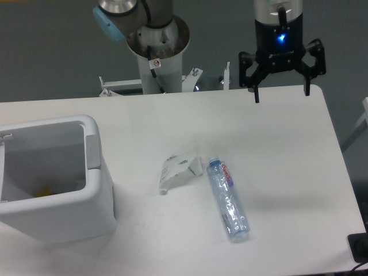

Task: Place the trash in the trash can
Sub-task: 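Move the gripper over the crumpled clear plastic wrapper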

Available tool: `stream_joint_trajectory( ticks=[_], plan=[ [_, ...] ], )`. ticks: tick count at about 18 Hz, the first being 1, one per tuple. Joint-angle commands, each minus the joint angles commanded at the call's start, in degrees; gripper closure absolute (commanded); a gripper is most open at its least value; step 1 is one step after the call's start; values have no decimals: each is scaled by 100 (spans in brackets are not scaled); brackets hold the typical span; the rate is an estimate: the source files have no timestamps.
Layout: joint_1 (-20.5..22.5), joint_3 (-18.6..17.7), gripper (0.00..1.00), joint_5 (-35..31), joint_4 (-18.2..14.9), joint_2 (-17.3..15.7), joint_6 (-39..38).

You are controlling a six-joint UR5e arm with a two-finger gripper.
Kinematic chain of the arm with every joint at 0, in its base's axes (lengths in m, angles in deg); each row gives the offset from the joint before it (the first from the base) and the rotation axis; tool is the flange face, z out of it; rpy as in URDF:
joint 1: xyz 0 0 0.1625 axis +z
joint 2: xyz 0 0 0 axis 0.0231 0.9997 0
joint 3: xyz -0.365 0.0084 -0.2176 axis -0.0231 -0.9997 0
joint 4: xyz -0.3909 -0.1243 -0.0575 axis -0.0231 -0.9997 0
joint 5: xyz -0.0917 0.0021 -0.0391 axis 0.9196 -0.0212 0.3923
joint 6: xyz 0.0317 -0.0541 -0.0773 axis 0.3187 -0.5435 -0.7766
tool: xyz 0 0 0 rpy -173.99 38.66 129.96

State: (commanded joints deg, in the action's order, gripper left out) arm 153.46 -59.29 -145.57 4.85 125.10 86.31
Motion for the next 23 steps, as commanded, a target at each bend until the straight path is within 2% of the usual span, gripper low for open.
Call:
stream_joint_trajectory(
  ticks=[4, 8, 12, 14, 16, 18, 22, 23],
  plan=[
    [-70, -96, 0, -26, 44, 0, -87],
    [-158, -474, 0, 70, 96, 18, -464],
    [-561, -1123, 0, 88, 1272, 35, -1150],
    [-659, -1510, 0, 79, 1520, -9, -1143],
    [-912, -1731, 0, 53, 1529, 0, -1064],
    [-1194, -1985, 0, -34, 1521, 61, -566],
    [-1511, -2574, 0, -140, 1529, 289, 1146],
    [-1520, -2627, 0, -141, 1529, 334, 1491]
  ],
)
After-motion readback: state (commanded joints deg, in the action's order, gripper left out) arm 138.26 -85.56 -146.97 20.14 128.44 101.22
